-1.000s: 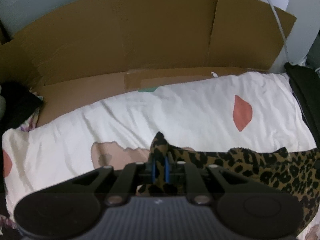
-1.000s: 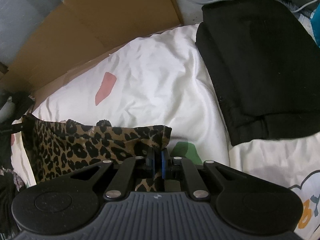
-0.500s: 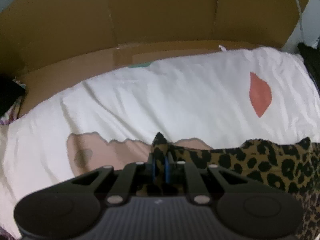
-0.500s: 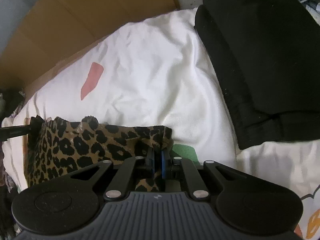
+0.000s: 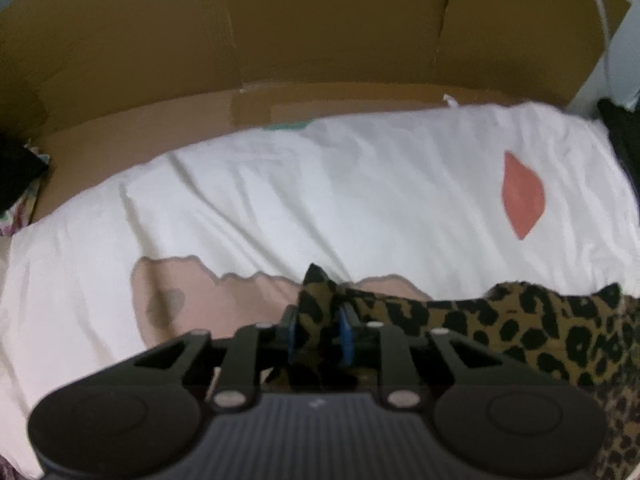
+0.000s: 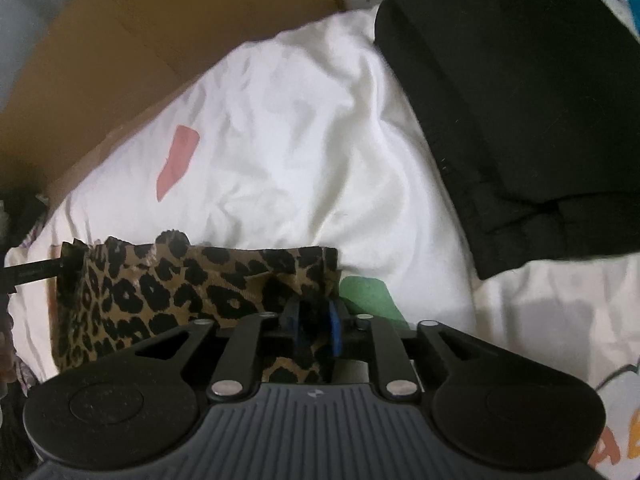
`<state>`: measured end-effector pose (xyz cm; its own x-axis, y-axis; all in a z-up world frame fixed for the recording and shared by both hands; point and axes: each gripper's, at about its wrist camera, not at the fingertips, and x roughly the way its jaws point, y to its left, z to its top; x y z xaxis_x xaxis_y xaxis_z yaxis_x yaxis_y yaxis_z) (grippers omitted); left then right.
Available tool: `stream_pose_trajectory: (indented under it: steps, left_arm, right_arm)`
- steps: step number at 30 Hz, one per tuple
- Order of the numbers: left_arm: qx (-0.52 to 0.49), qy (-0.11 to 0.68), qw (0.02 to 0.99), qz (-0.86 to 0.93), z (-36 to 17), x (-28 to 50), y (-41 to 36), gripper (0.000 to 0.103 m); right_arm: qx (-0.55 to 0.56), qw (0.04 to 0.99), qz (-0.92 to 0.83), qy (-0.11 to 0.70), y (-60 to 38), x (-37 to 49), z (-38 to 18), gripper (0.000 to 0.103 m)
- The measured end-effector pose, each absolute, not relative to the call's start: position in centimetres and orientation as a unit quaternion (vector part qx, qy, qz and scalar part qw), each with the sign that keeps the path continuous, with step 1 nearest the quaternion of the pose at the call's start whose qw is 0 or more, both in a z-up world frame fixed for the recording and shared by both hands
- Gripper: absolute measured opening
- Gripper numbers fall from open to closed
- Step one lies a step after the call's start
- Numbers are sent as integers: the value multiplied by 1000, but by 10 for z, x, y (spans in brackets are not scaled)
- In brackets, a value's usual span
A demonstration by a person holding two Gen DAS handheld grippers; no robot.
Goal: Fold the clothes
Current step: 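Lift the gripped edge with both tools and fold it over the garment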
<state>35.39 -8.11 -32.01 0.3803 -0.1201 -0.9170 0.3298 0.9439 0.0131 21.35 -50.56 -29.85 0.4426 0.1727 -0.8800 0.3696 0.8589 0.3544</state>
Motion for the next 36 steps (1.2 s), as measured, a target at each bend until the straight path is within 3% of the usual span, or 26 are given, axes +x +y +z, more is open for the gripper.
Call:
stream_pose_trajectory:
  steps: [2, 4, 17, 36]
  left_arm:
    - [90, 530, 833, -130, -308, 350, -74, 41]
    - [85, 522, 839, -127, -297, 343, -71, 43]
    - [105, 510, 831, -197, -260, 290, -113, 43]
    - [138, 524, 793, -280, -301, 278, -185, 37]
  right_arm:
    - [256, 815, -61, 516, -507, 206, -291, 24]
    - [253, 822, -62, 506, -510, 199, -283, 25]
    - [229, 847, -19, 480, -488, 181, -253, 25]
    - [222, 844, 51, 486, -435, 209, -270, 25]
